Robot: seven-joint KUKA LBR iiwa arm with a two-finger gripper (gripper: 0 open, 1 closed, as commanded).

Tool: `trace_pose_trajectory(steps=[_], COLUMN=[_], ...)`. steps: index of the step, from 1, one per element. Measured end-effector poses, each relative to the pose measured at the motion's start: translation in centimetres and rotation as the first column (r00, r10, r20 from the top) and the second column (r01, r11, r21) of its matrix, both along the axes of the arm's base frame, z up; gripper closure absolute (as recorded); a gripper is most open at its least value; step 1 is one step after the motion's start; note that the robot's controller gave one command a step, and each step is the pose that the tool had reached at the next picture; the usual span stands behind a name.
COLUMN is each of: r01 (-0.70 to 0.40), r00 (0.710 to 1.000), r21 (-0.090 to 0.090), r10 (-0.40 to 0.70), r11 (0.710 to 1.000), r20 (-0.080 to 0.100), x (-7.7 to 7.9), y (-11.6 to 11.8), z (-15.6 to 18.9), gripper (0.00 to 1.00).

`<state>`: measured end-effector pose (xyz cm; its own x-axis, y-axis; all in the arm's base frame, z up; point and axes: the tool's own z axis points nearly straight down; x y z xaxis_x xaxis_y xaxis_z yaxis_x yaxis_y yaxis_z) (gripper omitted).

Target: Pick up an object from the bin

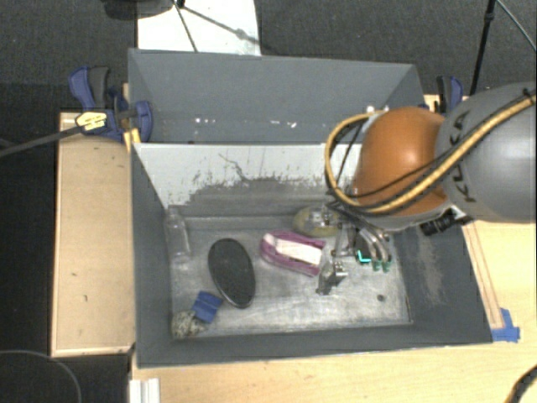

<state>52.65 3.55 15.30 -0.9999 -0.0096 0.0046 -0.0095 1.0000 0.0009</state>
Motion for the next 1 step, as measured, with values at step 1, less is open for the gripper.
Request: trace_pose_trajectory(steps=[1], r01=[-0.093], r00=[0.996], r21=[0.0], r10=[0.093], r11=[0.996], r20=[0.009], x=[4.18], y=[1.07], z=[-8.42], gripper=[0.0])
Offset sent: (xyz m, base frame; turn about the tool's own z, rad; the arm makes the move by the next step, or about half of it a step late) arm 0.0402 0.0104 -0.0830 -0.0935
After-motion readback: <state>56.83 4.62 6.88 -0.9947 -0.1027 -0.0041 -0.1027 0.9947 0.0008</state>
